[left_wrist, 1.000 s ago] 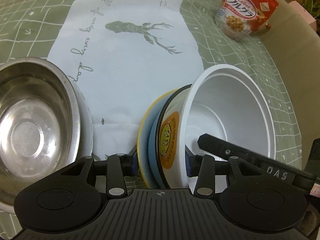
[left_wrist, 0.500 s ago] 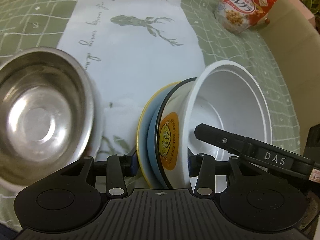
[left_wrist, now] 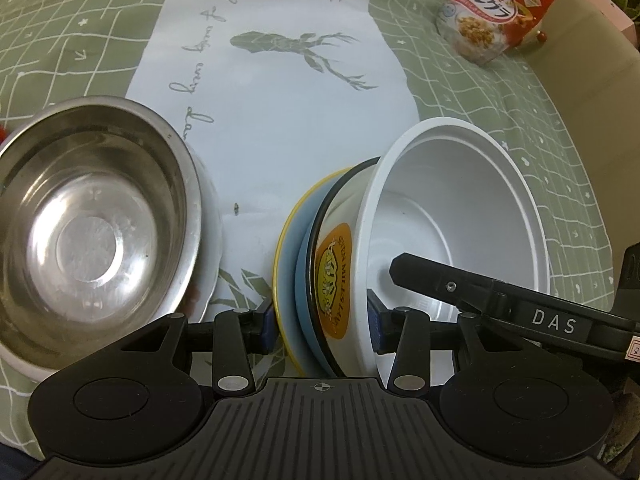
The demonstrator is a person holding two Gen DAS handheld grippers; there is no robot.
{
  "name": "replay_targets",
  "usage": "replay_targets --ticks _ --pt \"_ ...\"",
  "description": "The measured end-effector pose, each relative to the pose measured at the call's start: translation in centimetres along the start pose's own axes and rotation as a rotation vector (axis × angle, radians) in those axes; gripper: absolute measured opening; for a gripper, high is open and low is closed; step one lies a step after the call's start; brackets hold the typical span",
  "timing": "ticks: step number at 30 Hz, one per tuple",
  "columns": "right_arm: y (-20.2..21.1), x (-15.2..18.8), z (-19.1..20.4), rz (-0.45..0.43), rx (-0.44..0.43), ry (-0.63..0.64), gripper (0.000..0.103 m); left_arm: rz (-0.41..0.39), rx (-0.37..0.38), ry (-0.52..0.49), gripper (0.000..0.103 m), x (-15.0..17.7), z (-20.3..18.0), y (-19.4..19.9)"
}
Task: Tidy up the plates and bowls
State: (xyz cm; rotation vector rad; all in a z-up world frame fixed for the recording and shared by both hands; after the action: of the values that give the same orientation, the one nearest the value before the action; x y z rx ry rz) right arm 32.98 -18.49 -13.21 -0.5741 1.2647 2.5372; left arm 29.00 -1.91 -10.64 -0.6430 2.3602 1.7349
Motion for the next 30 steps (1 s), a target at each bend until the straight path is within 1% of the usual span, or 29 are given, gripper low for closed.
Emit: replay_targets --ticks 6,11,18,20,22,30 --pt "0.1 0.0 -0.1 -0.003 0.011 0.002 0.068 0.006 0.011 -0.008 0.046 -0.5 -0.2 0.2" --pt "0.1 -0.1 -0.6 -0.018 0.073 0.015 0.068 -0.016 -0.005 -0.018 0.046 -1.3 -0.5 0.3" --pt "-0.3 0.1 -0.4 0.013 0.058 0.011 0.066 -0.017 -0.018 -0.054 0.048 -1.7 -0.6 -0.1" --pt "-0.5 0.2 -0.2 0.021 0.064 0.016 0.064 -0.015 -0.015 -0.056 0.048 -1.8 -0.4 -0.2" --pt "-0.5 0.3 -0.1 0.027 0.064 0.016 0.063 -0.013 -0.001 -0.052 0.048 -1.9 -0.3 -0.2" --pt "-0.5 0.3 0.5 0.03 0.093 0.036 0.063 0.004 0.015 -0.028 0.047 -1.6 0.1 -0.1"
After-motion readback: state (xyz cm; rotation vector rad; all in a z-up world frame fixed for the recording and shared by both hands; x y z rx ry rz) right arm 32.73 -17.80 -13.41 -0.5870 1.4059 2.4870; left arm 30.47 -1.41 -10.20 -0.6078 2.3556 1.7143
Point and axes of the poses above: each gripper's, at about its wrist camera, not at the fingertips, and y roughly against the way its jaws point, z to its left, x to its underside, the point moved 6 cm from there along -y, roughly the way its jaws point
